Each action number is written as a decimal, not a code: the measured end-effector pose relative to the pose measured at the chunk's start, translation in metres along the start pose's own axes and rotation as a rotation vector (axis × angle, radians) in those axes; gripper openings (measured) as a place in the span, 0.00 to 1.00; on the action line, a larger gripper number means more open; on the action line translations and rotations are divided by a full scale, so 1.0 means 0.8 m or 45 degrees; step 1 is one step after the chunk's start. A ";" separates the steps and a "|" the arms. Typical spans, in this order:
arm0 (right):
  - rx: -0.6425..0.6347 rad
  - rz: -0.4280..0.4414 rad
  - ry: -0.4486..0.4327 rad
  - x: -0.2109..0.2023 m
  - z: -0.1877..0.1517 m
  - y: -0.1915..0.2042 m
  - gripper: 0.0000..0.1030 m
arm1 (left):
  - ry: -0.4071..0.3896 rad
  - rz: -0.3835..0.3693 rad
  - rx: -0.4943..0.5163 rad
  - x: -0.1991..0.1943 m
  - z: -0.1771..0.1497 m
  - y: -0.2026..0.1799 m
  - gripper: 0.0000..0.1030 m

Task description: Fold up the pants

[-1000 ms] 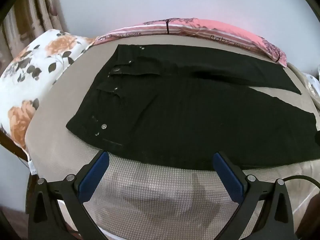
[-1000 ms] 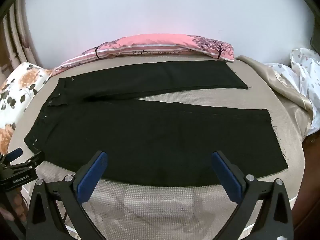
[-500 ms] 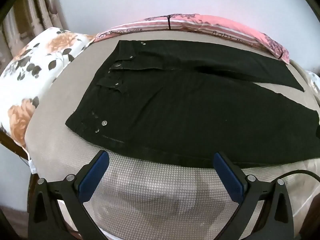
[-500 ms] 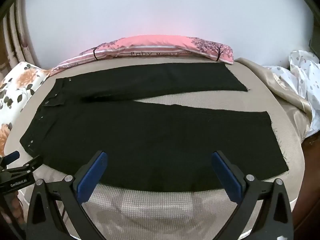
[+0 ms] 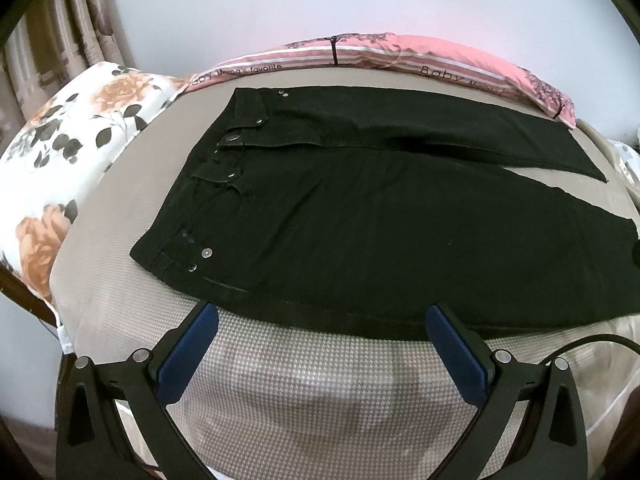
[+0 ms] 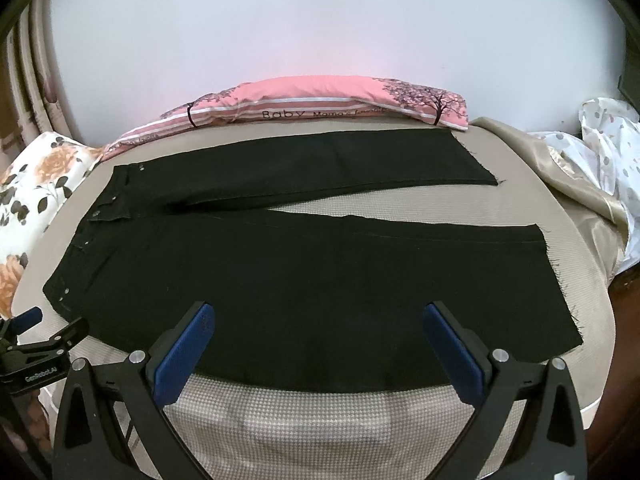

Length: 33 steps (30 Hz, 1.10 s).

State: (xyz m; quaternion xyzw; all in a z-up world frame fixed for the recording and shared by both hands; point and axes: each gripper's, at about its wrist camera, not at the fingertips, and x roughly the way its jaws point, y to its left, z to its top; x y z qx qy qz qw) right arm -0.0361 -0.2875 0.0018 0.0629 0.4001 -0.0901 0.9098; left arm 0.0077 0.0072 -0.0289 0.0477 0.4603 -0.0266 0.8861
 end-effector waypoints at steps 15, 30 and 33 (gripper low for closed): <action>0.010 0.020 0.000 -0.001 -0.003 0.000 1.00 | -0.018 0.003 -0.006 -0.004 0.001 0.001 1.00; 0.012 0.007 0.002 0.002 -0.003 -0.002 1.00 | -0.018 0.004 -0.005 -0.003 0.001 0.001 1.00; 0.010 0.005 0.004 0.002 -0.003 -0.002 1.00 | -0.014 0.007 -0.005 -0.003 0.002 0.002 1.00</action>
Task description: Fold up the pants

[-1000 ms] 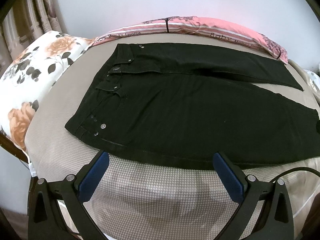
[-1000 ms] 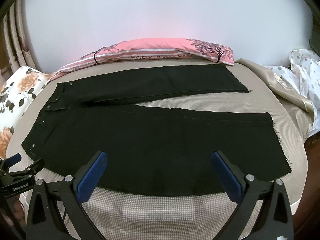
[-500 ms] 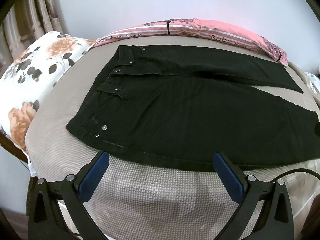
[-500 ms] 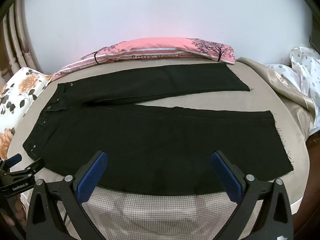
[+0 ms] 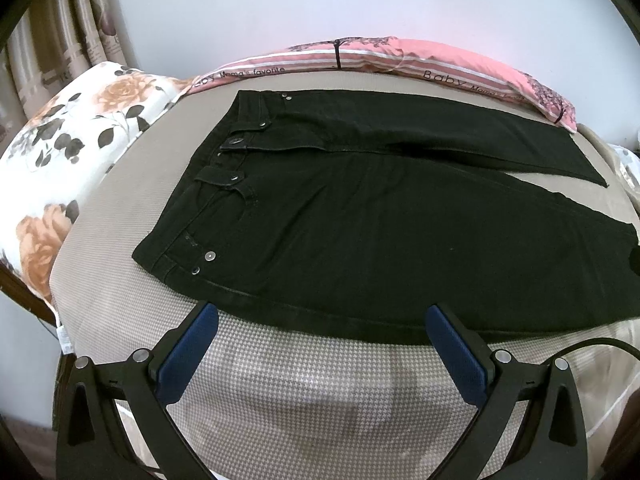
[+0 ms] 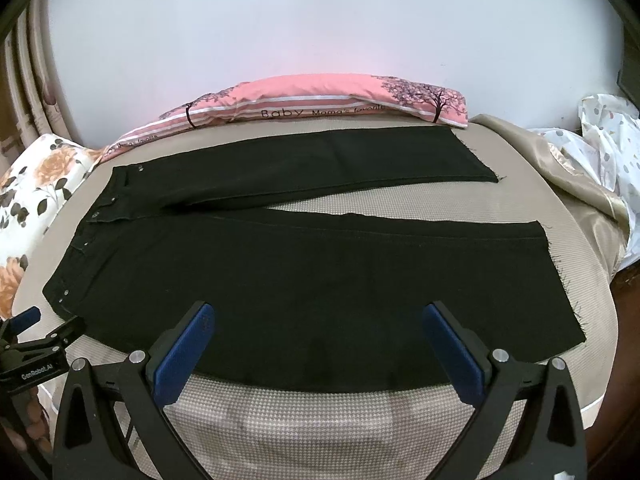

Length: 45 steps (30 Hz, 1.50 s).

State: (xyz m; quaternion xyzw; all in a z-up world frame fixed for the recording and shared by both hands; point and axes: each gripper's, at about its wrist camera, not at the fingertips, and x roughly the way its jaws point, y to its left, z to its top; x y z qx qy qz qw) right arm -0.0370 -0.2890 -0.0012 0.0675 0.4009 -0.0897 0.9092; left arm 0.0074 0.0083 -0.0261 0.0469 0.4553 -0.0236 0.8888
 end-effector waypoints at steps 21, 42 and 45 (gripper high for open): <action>-0.011 -0.021 0.037 0.014 -0.004 0.002 1.00 | 0.030 0.006 0.007 0.008 0.002 -0.002 1.00; -0.081 0.089 0.093 0.043 0.015 0.021 1.00 | 0.025 -0.024 0.014 0.023 0.033 0.016 1.00; -0.142 0.102 0.098 0.055 0.029 0.035 1.00 | 0.025 -0.045 -0.008 0.029 0.052 0.029 1.00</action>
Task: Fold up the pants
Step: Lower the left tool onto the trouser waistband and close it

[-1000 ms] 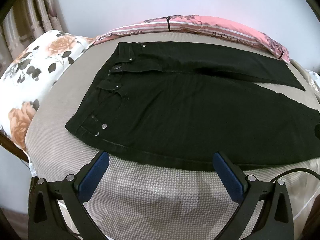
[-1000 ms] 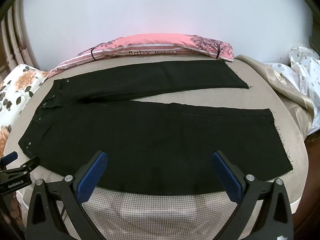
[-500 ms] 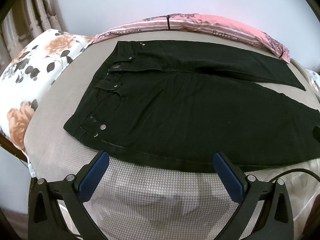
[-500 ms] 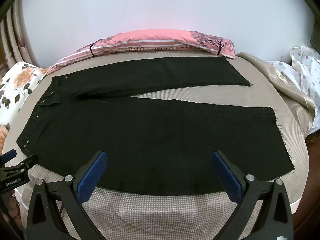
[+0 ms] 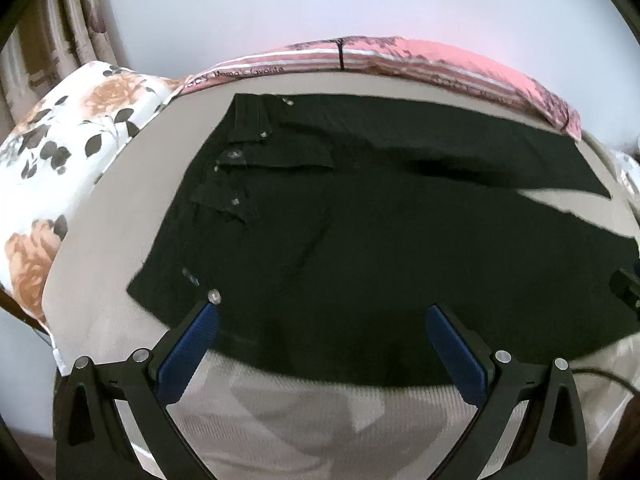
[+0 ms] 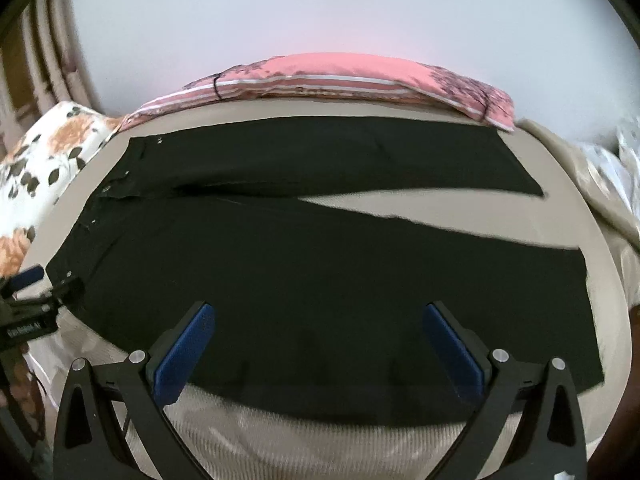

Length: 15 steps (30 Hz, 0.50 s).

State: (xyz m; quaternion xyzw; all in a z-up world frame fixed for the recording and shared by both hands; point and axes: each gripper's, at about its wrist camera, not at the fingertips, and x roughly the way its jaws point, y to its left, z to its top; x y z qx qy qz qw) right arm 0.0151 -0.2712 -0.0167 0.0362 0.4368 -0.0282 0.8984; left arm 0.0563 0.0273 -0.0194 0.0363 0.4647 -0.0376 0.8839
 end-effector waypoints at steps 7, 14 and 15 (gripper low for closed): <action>0.005 0.128 -0.027 0.032 0.064 0.017 1.00 | 0.058 -0.051 -0.130 0.031 0.062 0.055 0.99; 0.040 0.212 0.016 0.081 0.111 0.037 1.00 | 0.057 -0.156 -0.265 0.078 0.156 0.127 0.79; 0.037 0.209 0.026 0.088 0.115 0.040 1.00 | 0.061 -0.169 -0.286 0.088 0.171 0.138 0.76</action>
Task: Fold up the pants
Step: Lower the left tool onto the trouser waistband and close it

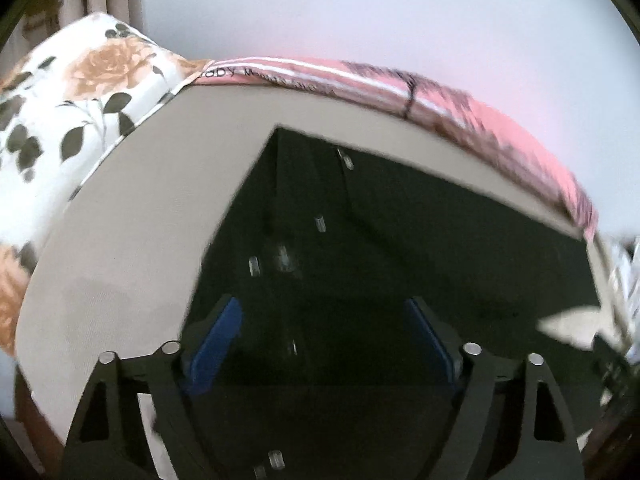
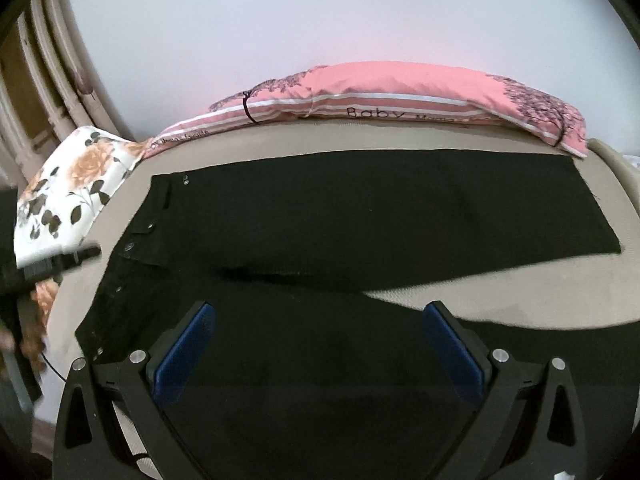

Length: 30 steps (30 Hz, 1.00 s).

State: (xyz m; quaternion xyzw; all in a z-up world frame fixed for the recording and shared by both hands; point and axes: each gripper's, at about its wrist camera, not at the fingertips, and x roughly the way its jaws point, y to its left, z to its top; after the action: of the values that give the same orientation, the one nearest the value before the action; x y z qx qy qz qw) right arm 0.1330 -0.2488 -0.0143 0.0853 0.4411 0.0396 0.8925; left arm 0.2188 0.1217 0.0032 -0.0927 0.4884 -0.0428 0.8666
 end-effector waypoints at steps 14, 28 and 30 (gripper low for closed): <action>0.056 -0.012 0.150 0.105 0.034 -0.006 1.00 | 0.212 -0.591 -0.321 0.149 0.141 0.098 0.44; 0.022 -0.013 0.142 0.166 0.088 0.007 1.00 | 0.230 -0.649 -0.287 0.193 0.155 0.121 0.34; 0.028 -0.006 0.138 0.171 0.092 0.008 1.00 | 0.244 -0.649 -0.260 0.201 0.156 0.119 0.34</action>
State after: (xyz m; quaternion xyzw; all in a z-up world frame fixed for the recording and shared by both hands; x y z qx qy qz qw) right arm 0.2749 -0.2312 -0.0759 0.0917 0.4894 0.0371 0.8664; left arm 0.4074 0.2031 -0.0873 -0.2949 0.5306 -0.2184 0.7641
